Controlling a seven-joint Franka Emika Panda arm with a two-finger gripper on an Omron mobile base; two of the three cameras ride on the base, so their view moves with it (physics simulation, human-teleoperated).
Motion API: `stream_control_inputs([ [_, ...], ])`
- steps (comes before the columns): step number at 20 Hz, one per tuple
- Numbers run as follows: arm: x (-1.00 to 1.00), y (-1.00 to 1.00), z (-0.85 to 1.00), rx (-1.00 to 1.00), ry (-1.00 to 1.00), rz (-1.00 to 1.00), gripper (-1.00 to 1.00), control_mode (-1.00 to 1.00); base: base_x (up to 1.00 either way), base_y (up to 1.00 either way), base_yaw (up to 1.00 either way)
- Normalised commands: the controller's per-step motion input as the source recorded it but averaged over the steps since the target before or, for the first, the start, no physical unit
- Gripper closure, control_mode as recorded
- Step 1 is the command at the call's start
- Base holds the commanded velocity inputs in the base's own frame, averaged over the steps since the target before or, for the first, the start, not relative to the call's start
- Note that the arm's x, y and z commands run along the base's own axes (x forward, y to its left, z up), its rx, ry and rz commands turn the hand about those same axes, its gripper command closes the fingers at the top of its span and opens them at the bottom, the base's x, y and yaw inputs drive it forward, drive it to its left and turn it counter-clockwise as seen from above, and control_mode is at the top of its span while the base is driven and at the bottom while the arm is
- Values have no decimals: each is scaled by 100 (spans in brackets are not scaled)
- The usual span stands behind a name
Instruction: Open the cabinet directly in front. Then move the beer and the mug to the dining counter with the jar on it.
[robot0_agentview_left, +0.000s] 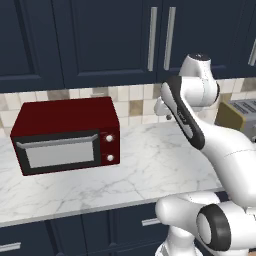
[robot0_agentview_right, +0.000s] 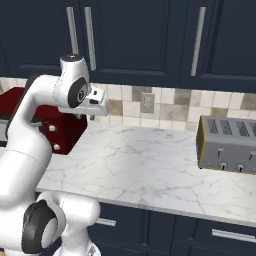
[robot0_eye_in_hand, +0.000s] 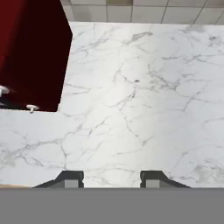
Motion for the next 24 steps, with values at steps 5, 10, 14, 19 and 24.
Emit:
stream_control_inputs([
  [5, -28, 1, 14, 0, -22, 0, -100, -100, 0, 0, 0],
  [10, -54, 0, 24, 0, -38, 0, -100, -100, 0, 0, 0],
  [14, -67, 0, 25, 0, -49, 1, -100, -100, 0, 0, 0],
  [19, -63, 0, 33, 0, -51, 2, -100, -100, 0, 0, 0],
  [24, -55, 0, 33, 1, -47, 1, -100, -100, 0, 0, 0],
])
